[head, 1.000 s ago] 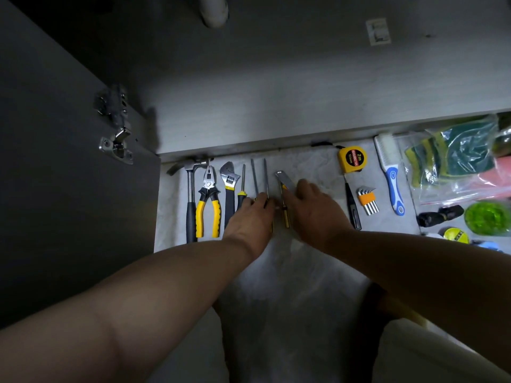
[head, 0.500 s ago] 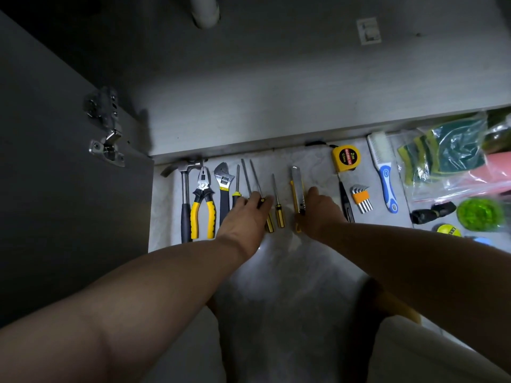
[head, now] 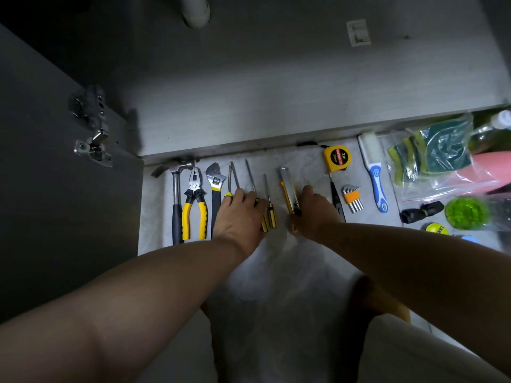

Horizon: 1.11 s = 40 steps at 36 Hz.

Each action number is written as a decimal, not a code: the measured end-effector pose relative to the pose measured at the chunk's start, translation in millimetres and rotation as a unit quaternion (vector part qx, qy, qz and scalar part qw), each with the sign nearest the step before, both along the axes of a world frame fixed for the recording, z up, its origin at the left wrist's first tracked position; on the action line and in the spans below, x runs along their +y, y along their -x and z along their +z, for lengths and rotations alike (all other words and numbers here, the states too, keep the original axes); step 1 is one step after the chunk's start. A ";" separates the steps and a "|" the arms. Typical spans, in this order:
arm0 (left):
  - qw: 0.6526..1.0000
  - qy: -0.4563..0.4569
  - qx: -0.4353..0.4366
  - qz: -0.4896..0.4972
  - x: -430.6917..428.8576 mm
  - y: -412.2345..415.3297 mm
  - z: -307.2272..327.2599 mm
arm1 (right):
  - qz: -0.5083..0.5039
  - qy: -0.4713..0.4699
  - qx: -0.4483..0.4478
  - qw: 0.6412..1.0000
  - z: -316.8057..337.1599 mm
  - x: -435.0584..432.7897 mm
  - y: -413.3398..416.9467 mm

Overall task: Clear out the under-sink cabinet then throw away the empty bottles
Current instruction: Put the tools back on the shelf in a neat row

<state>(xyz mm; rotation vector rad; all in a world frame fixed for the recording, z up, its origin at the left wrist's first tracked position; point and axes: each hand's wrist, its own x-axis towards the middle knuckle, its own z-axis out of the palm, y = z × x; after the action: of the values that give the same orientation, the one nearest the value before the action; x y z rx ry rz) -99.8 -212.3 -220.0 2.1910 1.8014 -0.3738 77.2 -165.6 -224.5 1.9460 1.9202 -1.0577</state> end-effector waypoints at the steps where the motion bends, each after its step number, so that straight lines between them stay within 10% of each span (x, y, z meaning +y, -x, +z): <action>1: 1.000 0.002 -0.001 -0.001 0.4 0.0 0.4 | 0.003 0.000 0.000 1.000 -0.6 -0.3 -0.9; 14: 1.000 -0.002 -0.008 -0.022 2.4 -6.4 11.7 | 0.025 -0.135 -0.158 0.978 13.7 13.2 -69.5; 40: 0.992 0.061 -0.076 -0.082 11.4 -54.7 -1.3 | 0.095 -0.068 -0.035 0.993 0.0 5.1 -62.8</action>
<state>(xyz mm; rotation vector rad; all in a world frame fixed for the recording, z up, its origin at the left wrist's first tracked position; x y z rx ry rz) -45.2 -201.0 -221.3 2.2220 1.4866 -0.3331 140.1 -160.6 -224.5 1.7963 2.1377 -0.8176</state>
